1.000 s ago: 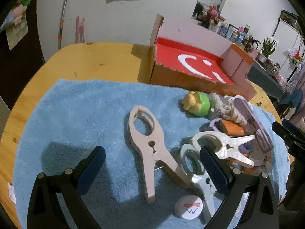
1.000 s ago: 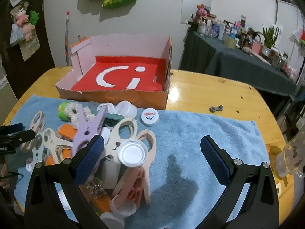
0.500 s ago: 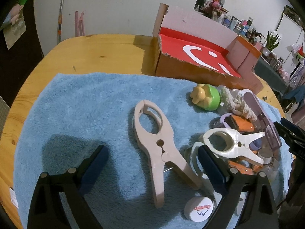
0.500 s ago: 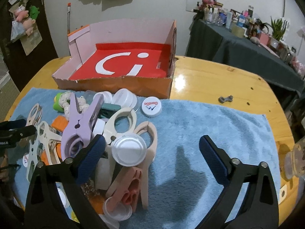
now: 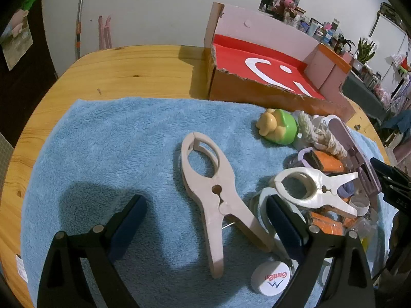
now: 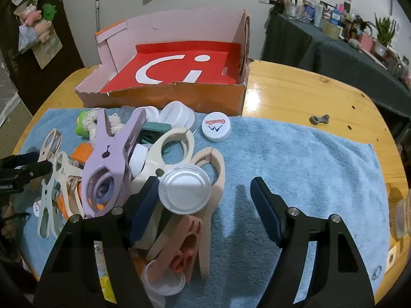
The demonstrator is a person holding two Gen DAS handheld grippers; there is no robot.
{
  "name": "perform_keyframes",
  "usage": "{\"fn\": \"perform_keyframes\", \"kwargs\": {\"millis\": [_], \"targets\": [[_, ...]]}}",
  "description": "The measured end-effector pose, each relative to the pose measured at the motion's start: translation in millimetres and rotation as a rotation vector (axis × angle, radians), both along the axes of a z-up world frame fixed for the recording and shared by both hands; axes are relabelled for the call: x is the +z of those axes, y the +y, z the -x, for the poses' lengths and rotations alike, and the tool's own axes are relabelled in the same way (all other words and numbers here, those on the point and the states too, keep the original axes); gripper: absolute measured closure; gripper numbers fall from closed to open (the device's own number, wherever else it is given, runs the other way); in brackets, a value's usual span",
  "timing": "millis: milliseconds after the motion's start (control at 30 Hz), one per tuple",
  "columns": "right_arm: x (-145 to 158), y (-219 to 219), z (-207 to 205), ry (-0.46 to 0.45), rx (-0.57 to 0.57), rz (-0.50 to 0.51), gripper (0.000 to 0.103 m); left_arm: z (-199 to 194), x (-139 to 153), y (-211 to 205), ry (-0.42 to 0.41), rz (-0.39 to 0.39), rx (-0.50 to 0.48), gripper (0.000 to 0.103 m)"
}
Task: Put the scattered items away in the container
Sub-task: 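Move both tools toward the pile, left to a beige clip, right to a white cap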
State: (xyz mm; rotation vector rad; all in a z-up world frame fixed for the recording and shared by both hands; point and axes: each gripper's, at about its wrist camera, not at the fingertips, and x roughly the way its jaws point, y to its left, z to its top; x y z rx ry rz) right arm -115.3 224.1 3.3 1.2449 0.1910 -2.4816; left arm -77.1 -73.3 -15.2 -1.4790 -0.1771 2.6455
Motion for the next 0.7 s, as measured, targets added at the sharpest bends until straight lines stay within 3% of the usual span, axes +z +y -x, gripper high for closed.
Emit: {"fn": "perform_keyframes", "kwargs": {"millis": [633,700], "targets": [[1.1,-3.7,-2.4,0.004,0.017,0.014,0.037,-1.4,2.7,5.5,-0.001,-0.014,-0.025,0.028],[1.1,-3.6,-2.4,0.001,0.017,0.017,0.037,-1.2,3.4,1.5,-0.009,-0.043,-0.021,0.029]]}}
